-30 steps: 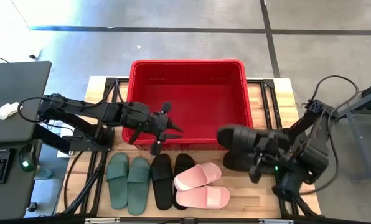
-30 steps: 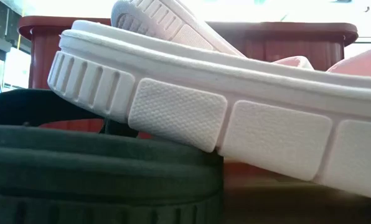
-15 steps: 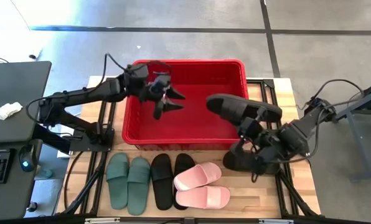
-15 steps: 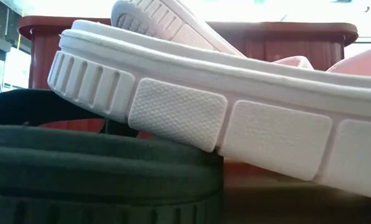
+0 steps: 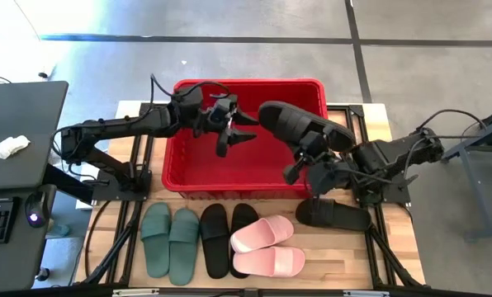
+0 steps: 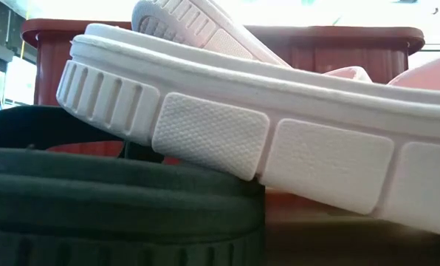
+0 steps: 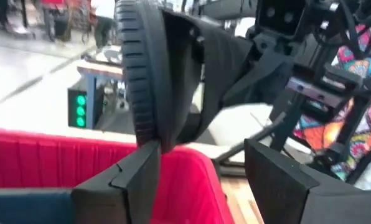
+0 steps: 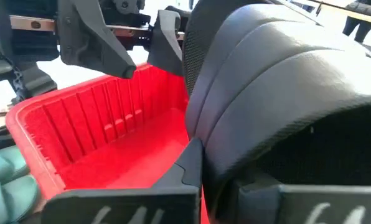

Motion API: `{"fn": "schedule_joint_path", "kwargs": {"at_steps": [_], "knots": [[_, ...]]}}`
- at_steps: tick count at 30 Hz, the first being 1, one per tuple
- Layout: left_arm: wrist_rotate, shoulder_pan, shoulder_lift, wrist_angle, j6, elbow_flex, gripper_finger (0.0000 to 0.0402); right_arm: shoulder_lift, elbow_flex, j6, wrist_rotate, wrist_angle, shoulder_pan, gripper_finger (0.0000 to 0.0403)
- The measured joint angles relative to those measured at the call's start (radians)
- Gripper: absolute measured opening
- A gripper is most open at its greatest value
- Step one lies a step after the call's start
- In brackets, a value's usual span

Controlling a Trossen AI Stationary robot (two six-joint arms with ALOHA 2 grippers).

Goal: Pick and place slides into bin
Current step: Put the black slipper into the red bin

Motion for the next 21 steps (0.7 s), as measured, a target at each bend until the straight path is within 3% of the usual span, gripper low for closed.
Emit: {"fn": "schedule_joint_path", "kwargs": {"at_steps": [21], "knots": [[-0.031,0.000,0.027,-0.064,-0.040,0.000,0.0211,0.001,0.000,-0.053,-0.052,0.079,-0.016,0.0000]]}}
